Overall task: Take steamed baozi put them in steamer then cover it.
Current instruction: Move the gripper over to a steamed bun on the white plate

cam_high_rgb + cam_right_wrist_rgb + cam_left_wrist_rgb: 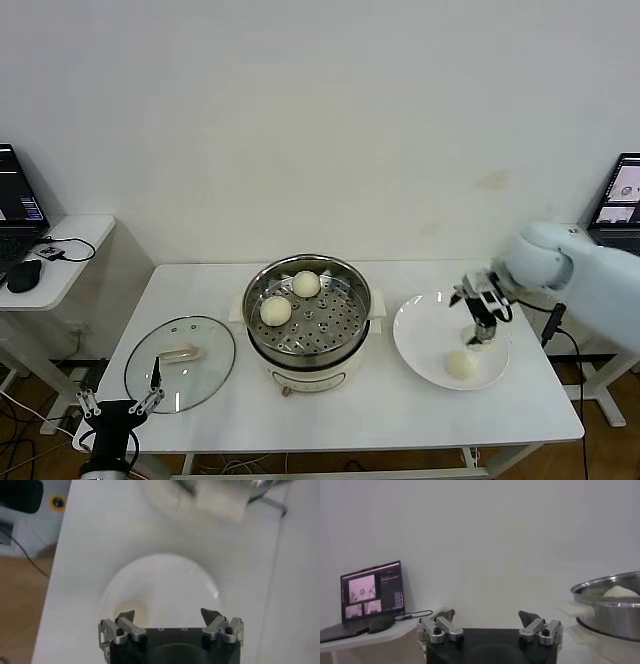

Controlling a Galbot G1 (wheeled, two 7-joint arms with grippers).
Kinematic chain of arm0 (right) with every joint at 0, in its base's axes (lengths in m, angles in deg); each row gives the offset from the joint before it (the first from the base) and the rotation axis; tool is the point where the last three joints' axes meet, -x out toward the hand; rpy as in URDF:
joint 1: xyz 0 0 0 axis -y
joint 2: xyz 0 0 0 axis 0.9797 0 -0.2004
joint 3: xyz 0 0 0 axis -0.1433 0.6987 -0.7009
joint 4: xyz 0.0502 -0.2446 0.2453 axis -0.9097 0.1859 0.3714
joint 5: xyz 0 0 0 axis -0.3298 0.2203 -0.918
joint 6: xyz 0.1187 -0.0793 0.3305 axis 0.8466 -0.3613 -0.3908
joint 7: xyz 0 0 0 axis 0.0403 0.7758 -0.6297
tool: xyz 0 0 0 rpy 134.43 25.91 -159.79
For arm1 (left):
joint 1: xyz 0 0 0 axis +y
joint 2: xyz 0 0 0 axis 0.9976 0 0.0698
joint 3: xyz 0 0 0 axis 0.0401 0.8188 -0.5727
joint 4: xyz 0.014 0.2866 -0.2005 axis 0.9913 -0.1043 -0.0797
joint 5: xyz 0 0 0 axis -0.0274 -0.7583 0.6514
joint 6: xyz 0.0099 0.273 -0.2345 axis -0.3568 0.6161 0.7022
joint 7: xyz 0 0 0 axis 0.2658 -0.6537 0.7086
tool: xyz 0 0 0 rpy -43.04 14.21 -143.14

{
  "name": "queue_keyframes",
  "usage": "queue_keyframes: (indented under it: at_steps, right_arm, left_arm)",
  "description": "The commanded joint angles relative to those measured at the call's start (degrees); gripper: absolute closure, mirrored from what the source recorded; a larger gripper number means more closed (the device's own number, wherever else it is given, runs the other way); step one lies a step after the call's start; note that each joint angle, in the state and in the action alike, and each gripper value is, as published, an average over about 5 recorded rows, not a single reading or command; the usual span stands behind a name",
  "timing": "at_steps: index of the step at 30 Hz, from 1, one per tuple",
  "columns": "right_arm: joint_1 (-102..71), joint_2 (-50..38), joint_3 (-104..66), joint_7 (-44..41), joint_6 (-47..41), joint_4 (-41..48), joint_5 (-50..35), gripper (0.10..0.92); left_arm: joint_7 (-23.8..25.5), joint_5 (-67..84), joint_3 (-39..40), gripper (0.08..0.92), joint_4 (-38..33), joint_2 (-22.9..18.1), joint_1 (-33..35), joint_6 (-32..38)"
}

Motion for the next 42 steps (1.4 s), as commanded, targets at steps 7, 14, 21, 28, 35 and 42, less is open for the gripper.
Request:
queue_keyframes:
  at_steps: [7, 14, 21, 28, 35, 42]
  right_arm:
    - [-16.01, -1.24, -8.78, 1.48, 1.79, 4.53, 7.08, 0.202]
    - [-16.94, 1.56, -9.28, 3.05, 2.11, 7.35, 7.11, 0.203]
    - [-16.8, 4.39, -9.75, 4.39, 1.73, 8.93, 6.81, 0.203]
    - [-16.14, 5.91, -9.38, 4.66, 1.15, 10.06, 6.55, 0.203]
    - [-16.17, 7.59, -9.37, 5.4, 0.55, 11.36, 6.68, 0.21]
    - [-16.13, 8.01, -9.27, 5.01, -0.07, 11.64, 6.7, 0.267]
  left_arm:
    - [-0.02, -0.3, 0.2, 0.177, 0.69, -0.24, -0.19, 0.06]
    - [-0.07, -0.16, -0.15, 0.177, 0.85, -0.13, -0.13, 0.12]
    - [-0.04, -0.17, -0.25, 0.177, 0.96, -0.05, -0.41, 0.0]
    - [-0.04, -0.07, -0.41, 0.177, 1.07, 0.02, -0.42, 0.01]
    - [-0.08, -0.01, -0.47, 0.177, 1.16, 0.0, -0.53, 0.05]
    - [-0.1, 0.03, -0.51, 0.177, 1.21, -0.11, -0.48, 0.1]
